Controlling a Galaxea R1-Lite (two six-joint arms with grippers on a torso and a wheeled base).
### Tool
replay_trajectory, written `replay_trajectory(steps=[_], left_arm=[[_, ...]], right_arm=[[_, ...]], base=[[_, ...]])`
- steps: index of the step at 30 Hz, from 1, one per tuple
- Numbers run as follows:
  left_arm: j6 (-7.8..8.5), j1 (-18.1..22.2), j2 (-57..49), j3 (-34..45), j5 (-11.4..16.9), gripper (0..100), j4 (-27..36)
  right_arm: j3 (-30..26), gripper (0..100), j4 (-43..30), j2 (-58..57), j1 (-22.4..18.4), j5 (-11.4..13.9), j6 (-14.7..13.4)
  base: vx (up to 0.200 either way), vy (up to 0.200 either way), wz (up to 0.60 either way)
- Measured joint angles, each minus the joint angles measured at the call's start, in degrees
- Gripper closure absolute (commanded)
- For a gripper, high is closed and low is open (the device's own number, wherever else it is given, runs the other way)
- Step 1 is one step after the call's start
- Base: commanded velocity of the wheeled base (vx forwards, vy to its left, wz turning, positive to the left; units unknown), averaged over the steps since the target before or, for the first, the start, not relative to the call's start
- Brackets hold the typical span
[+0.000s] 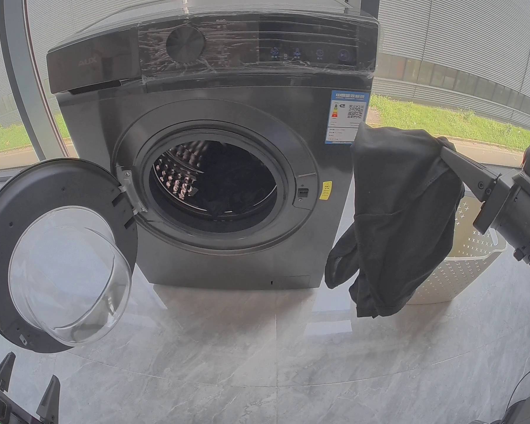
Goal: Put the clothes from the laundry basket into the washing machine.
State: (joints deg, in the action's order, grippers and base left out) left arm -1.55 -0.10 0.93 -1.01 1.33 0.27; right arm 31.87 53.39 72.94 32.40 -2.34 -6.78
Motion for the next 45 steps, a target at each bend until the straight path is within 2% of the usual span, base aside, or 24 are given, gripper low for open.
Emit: replay_trajectory(steps=[9,22,25,30,32,36,41,45], left_arm=[[-0.01,0.0,0.0,0.0,0.0,0,-0.02],[0.07,-0.01,0.01,0.0,0.0,0,0.0],[0.9,0.05,0.01,0.0,-0.02,0,-0.02],[1.28,0.07,0.01,0.0,-0.02,0,-0.06],[2.67,0.1,0.01,0.0,0.12,0,-0.06],[4.34,0.15,0.01,0.0,0.52,0,-0.09],[4.72,0.15,0.01,0.0,1.21,0,-0.38],[4.74,0.17,0.04,0.0,1.32,0,-0.67]], right_arm=[[-0.21,100,0.04,0.27,0.54,0.0,0.0],[-1.0,100,0.52,1.93,1.5,0.0,-0.39],[-1.48,100,0.3,2.23,1.68,0.0,-0.44],[-2.13,100,0.94,3.27,3.43,0.05,-1.21],[-2.1,100,1.67,4.53,4.04,0.1,-2.69],[-1.83,100,3.83,6.96,5.19,0.07,-4.99],[-1.24,100,7.36,10.89,6.18,-0.37,-5.36],[-0.5,100,10.84,14.43,6.55,-1.82,-4.71]], base=[[0.0,0.2,0.0],[0.0,0.0,0.0],[0.0,0.0,0.0],[0.0,0.0,0.0],[0.0,0.0,0.0],[0.0,0.0,0.0],[0.0,0.0,0.0],[0.0,0.0,0.0]])
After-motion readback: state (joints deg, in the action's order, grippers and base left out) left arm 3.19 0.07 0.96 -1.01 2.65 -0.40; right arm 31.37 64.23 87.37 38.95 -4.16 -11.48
